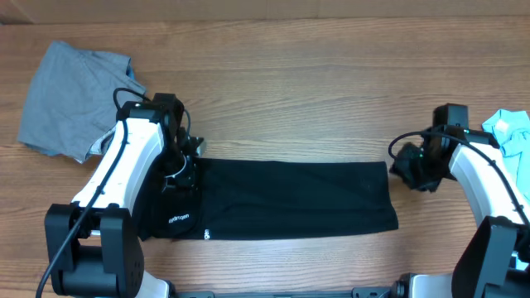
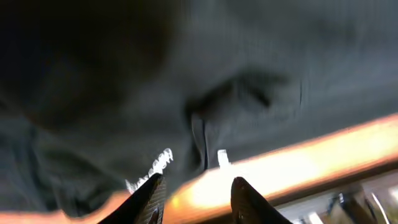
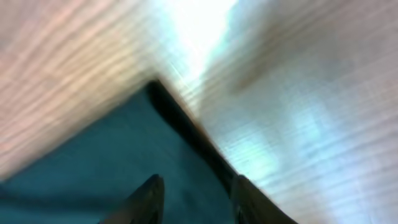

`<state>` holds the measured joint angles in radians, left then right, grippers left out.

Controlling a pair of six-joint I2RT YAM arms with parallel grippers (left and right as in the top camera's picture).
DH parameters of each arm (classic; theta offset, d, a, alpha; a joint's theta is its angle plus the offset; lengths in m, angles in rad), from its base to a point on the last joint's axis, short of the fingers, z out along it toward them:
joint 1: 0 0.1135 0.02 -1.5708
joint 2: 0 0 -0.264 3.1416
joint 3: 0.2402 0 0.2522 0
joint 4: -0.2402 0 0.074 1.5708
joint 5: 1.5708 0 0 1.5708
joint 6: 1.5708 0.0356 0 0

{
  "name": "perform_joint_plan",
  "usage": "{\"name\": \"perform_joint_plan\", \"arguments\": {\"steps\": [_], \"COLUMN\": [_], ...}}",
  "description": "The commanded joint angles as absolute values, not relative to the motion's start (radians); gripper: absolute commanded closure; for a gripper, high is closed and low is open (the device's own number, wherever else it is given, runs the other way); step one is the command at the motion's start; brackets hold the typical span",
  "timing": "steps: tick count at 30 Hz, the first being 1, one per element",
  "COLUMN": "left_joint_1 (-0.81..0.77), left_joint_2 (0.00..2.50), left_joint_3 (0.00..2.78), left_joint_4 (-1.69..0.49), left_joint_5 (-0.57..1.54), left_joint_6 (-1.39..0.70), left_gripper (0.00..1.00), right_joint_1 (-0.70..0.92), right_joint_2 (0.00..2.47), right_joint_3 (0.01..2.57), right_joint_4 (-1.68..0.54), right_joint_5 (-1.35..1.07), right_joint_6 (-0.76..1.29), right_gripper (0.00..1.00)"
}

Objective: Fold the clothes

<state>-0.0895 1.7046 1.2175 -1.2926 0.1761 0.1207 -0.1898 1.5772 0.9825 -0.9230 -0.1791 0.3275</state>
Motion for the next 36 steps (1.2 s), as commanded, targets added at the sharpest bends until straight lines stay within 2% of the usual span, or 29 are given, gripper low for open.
{"name": "perform_joint_plan", "arguments": {"steps": [1, 8, 12, 15, 17, 21, 36], "left_joint_1": [-0.083, -0.082, -0.083, -0.083, -0.083, -0.086, -0.072], "left_joint_2": [1.707, 1.707, 1.707, 1.707, 1.707, 1.707, 1.697], "left_joint_3": [1.161, 1.047, 1.046, 1.043, 1.040, 1.040, 1.063], "left_joint_4": [-1.224, -1.124, -1.125, -1.112, -1.093, -1.091, -1.185], "left_joint_5": [0.186, 0.252, 0.249, 0.226, 0.250, 0.274, 0.252], "left_joint_6": [0.107, 0.106, 0.107, 0.107, 0.107, 0.108, 0.117], "left_gripper": [0.60, 0.64, 0.66, 0.70, 0.74, 0.96, 0.96], "right_joint_1": [-0.168, -0.165, -0.165, -0.165, -0.167, -0.187, -0.271], "right_joint_2": [1.568, 1.568, 1.568, 1.568, 1.568, 1.568, 1.568], "right_joint_3": [0.932, 0.853, 0.815, 0.814, 0.814, 0.815, 0.815], "right_joint_4": [-0.853, -0.746, -0.715, -0.715, -0.715, -0.715, -0.709], "right_joint_5": [-0.220, -0.218, -0.238, -0.252, -0.250, -0.240, -0.241], "right_joint_6": [0.315, 0.306, 0.303, 0.284, 0.284, 0.289, 0.340], "right_gripper": [0.60, 0.61, 0.74, 0.91, 0.96, 0.96, 0.96]}}
